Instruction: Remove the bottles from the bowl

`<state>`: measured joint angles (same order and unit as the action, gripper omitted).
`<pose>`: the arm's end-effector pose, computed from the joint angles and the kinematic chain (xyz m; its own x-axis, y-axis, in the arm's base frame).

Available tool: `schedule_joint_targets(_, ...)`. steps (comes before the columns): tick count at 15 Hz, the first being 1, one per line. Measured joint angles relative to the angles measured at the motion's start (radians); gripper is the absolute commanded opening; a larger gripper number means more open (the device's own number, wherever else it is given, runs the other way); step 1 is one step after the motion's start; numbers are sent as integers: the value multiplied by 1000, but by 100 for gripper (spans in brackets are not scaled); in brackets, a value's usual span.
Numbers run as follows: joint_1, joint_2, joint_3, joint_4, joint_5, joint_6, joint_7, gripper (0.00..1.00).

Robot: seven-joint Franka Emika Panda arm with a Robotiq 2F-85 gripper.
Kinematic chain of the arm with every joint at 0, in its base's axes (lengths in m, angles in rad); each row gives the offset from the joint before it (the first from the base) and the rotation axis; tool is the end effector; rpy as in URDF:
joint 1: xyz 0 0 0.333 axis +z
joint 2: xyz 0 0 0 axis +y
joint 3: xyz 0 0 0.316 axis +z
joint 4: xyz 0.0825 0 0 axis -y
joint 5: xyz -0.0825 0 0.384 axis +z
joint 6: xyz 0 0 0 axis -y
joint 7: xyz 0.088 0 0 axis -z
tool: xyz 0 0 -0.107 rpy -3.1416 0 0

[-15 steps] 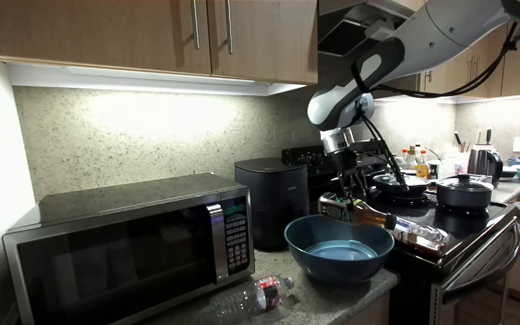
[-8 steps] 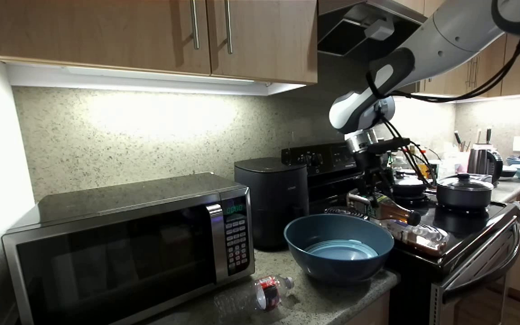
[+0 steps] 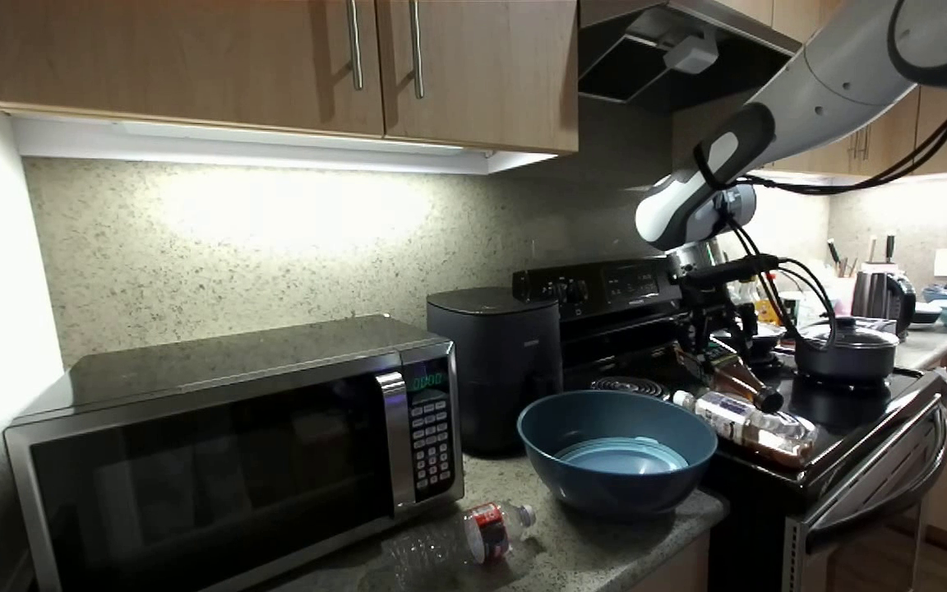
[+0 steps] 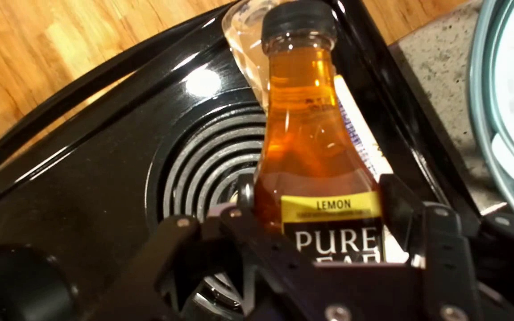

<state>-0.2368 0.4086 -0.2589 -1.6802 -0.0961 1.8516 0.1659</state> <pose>0.5632 -0.2957 0.3558 0.7886 -0.5841 -0.1921 -0.5455 -0.8088 0.2195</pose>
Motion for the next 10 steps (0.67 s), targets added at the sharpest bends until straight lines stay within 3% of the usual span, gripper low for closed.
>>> schedule_joint_targets(5, -5, 96, -37, 71, 0, 16, 116, 44)
schedule_joint_targets(10, -27, 199, -43, 165, 1, 12, 134, 44)
